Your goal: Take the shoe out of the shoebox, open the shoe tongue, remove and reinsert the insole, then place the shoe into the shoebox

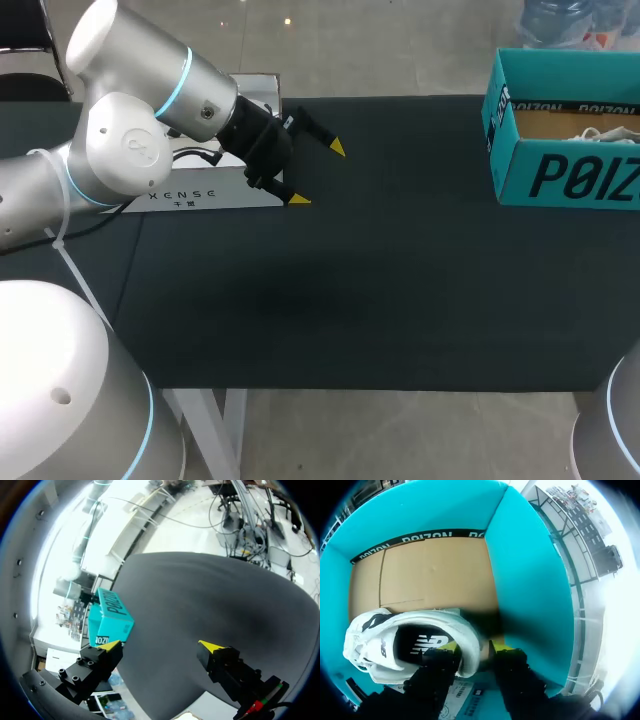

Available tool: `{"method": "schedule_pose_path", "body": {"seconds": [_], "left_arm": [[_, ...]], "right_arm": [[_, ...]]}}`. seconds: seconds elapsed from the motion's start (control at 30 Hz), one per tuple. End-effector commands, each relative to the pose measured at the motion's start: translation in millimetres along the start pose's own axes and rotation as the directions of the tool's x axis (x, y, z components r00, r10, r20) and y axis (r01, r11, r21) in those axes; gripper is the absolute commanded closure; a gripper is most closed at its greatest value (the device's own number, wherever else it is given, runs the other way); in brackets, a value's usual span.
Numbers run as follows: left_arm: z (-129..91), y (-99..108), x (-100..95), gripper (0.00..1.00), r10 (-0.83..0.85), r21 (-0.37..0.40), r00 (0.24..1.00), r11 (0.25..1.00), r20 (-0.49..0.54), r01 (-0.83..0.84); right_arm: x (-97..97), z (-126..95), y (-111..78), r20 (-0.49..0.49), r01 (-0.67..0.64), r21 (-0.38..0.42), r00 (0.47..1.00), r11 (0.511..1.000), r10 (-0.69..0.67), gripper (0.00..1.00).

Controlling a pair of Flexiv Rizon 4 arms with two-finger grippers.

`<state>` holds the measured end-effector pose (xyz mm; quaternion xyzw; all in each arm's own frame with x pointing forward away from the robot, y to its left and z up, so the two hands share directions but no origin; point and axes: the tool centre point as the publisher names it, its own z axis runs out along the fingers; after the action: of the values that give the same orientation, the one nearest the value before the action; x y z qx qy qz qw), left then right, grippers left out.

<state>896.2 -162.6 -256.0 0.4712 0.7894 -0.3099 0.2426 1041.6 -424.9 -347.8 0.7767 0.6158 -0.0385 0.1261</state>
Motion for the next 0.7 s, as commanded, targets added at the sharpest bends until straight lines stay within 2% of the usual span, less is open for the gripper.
{"method": "schedule_pose_path", "body": {"seconds": [0.03, 0.27, 0.47, 0.6, 0.7], "left_arm": [[0, 0, -0.2, 0.00, 0.001, -0.002, 1.000, 1.000, -0.004, -0.001], [0, 0, -0.2, 0.00, 0.001, -0.002, 1.000, 1.000, -0.004, -0.001], [0, 0, -0.2, 0.00, 0.001, -0.002, 1.000, 1.000, -0.004, -0.001], [0, 0, -0.2, 0.00, 0.001, -0.002, 1.000, 1.000, -0.004, -0.001], [0, 0, -0.2, 0.00, 0.001, -0.002, 1.000, 1.000, -0.004, -0.001]], "right_arm": [[-0.2, -28, -2.5, -0.007, -0.003, -0.038, 1.000, 0.999, 0.003, 0.00], [7.2, -79, 6.1, -0.007, 0.008, -0.132, 1.000, 0.991, -0.009, 0.00], [13.1, -112, 7.4, -0.013, 0.003, -0.174, 1.000, 0.985, -0.006, 0.00], [21.3, -128, 1.8, -0.008, -0.038, -0.126, 0.999, 0.991, 0.037, 0.00], [21.3, -128, 1.8, -0.008, -0.038, -0.126, 0.999, 0.991, 0.037, 0.00]]}}
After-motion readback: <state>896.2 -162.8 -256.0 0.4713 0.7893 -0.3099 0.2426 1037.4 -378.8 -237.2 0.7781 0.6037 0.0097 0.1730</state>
